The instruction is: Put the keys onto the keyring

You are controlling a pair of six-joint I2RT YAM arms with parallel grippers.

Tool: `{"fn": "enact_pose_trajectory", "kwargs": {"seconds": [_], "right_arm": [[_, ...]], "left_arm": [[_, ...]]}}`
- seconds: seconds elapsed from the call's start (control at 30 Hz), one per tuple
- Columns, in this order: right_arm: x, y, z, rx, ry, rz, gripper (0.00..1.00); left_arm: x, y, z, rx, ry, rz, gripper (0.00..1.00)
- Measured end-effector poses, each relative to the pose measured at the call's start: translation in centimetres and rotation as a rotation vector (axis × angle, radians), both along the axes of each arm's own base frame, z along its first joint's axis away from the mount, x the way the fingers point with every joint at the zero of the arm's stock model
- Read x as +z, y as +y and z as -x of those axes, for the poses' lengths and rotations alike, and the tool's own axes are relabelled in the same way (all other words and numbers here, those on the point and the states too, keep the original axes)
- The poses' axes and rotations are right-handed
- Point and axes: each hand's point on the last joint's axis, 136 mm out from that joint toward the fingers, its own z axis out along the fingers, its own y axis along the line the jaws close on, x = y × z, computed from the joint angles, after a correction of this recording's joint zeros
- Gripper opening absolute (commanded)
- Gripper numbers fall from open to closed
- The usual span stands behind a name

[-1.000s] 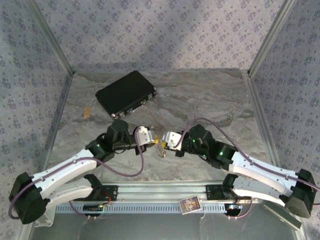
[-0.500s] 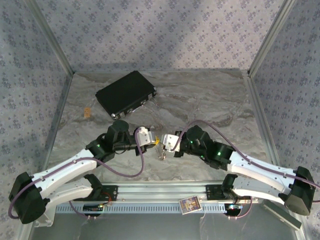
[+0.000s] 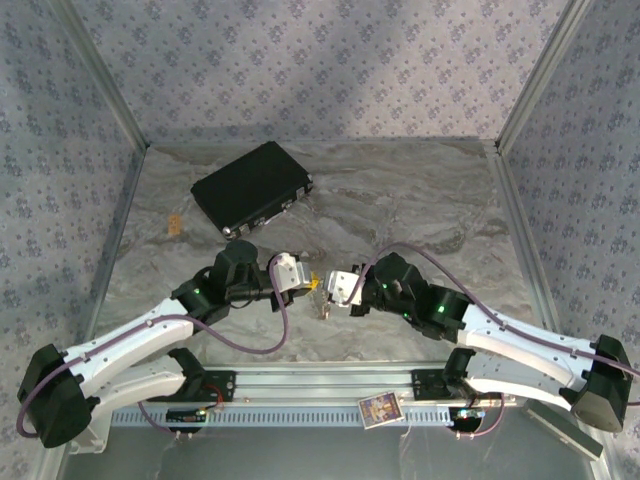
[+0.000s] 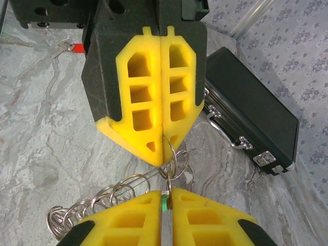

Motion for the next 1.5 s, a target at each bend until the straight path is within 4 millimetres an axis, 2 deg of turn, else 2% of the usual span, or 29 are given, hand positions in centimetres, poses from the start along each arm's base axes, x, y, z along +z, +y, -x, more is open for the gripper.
{"fn": "enact_pose_trajectory", "kwargs": {"seconds": [0.27, 0.6, 0.63, 0.73, 0.8, 0.93, 1.13, 1.4, 1.5], "right_arm": [[-0.2, 0.0, 0.1, 0.004, -0.002, 0.010, 0.00], [-1.8, 0.8, 0.6, 0.037, 0.001, 0.068, 0.00], [-1.9, 0.8, 0.6, 0.039, 0.002, 0.070, 0.00], [-1.8, 0.7, 0.6, 0.035, -0.004, 0.072, 0.21], [-1.5, 0.4, 0.8, 0.034, 0.001, 0.065, 0.24], [-0.6, -0.7, 1.0, 0.030, 0.062, 0.012, 0.26], [0.9, -2.6, 0.0, 0.011, 0.281, -0.169, 0.26], [1.3, -1.9, 1.5, 0.092, 0.408, -0.239, 0.24], [0.6, -1.3, 2.0, 0.120, 0.443, -0.223, 0.23]], "left_arm": [[0.0, 0.0, 0.0, 0.001, 0.004, 0.001, 0.00], [-0.3, 0.0, 0.1, 0.014, 0.053, 0.021, 0.00], [-0.3, 0.0, 0.1, 0.014, 0.056, 0.021, 0.00], [-0.3, -0.1, 0.2, 0.009, 0.059, 0.025, 0.00], [0.0, -0.2, 0.2, 0.004, 0.048, 0.038, 0.00], [0.3, -0.3, 0.1, 0.002, 0.028, 0.055, 0.00], [-0.5, -0.2, 0.4, -0.008, 0.026, 0.048, 0.00], [-0.4, -0.3, 0.8, -0.037, 0.017, 0.053, 0.00], [-0.4, -0.4, 0.8, -0.041, 0.014, 0.055, 0.00]]}}
